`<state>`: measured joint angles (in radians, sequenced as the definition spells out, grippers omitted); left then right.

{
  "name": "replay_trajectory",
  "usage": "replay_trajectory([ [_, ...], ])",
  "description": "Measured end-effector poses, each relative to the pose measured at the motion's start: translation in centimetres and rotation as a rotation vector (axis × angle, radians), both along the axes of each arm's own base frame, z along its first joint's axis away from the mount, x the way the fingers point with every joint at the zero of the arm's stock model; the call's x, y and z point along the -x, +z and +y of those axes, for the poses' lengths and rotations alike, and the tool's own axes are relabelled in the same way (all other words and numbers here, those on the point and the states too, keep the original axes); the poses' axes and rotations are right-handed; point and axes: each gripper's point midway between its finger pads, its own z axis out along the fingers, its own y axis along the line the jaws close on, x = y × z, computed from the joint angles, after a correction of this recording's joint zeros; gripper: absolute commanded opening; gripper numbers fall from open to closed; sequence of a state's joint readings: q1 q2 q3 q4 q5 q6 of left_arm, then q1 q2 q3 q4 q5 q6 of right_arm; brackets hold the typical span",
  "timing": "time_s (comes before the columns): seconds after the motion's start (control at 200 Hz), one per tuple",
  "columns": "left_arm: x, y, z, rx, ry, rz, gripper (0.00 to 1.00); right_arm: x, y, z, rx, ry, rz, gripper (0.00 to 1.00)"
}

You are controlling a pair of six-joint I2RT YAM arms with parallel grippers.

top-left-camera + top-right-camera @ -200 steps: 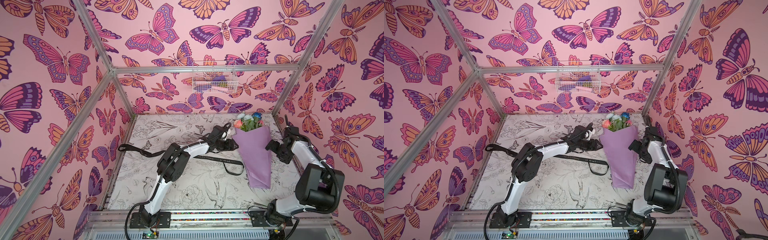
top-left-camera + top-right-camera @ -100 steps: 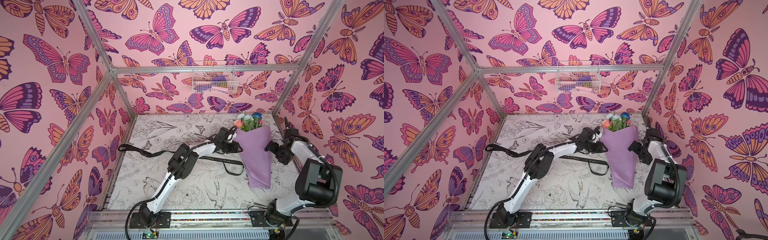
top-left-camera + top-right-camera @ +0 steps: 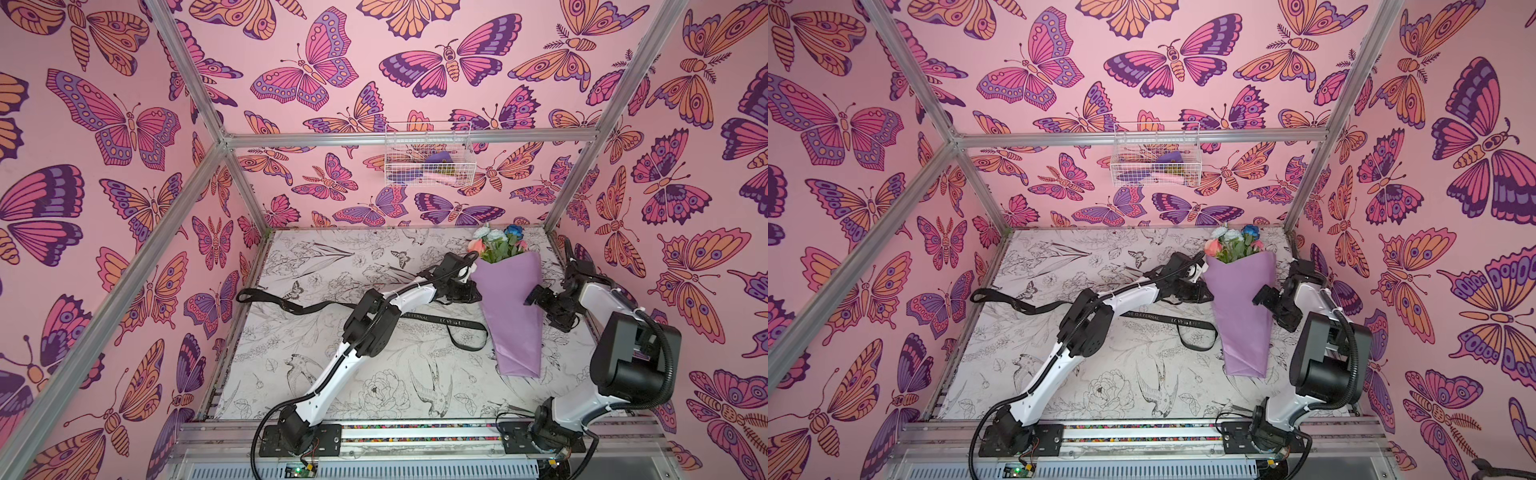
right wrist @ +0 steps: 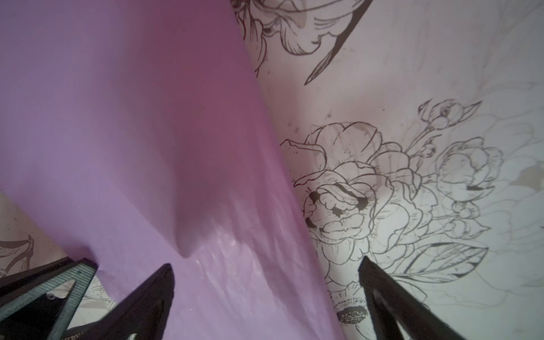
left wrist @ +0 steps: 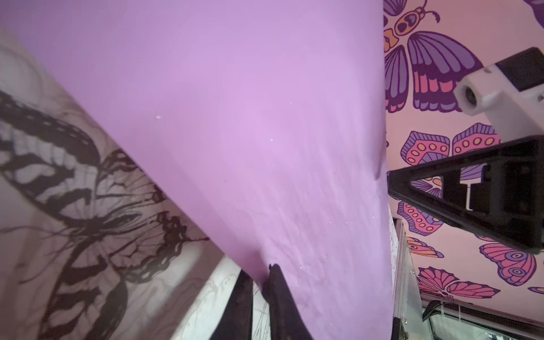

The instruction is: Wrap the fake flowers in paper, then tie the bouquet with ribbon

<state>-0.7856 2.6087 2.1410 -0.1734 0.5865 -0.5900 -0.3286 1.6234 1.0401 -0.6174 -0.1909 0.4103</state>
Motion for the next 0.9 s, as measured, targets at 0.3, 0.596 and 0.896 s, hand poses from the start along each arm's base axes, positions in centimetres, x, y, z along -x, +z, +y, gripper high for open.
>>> replay_trajectory([
  [0.3,-0.9,-1.7,-0.5,-0.023,0.001,-0.005,0.09,-0.9,-0.8,1.3,-0.059,0.038,-0.02,0.99],
  [0.596,-1.1,-1.8,-0.5,-0.036,0.011,0.004,0.0,-1.3,-1.9,4.8,-0.069,0.159,0.008,0.99],
  [0.896,-1.6,-1.8,-1.2,-0.016,0.015,0.0,0.0,-2.0,-3.3,7.9,0.032,0.315,0.104,0.99],
])
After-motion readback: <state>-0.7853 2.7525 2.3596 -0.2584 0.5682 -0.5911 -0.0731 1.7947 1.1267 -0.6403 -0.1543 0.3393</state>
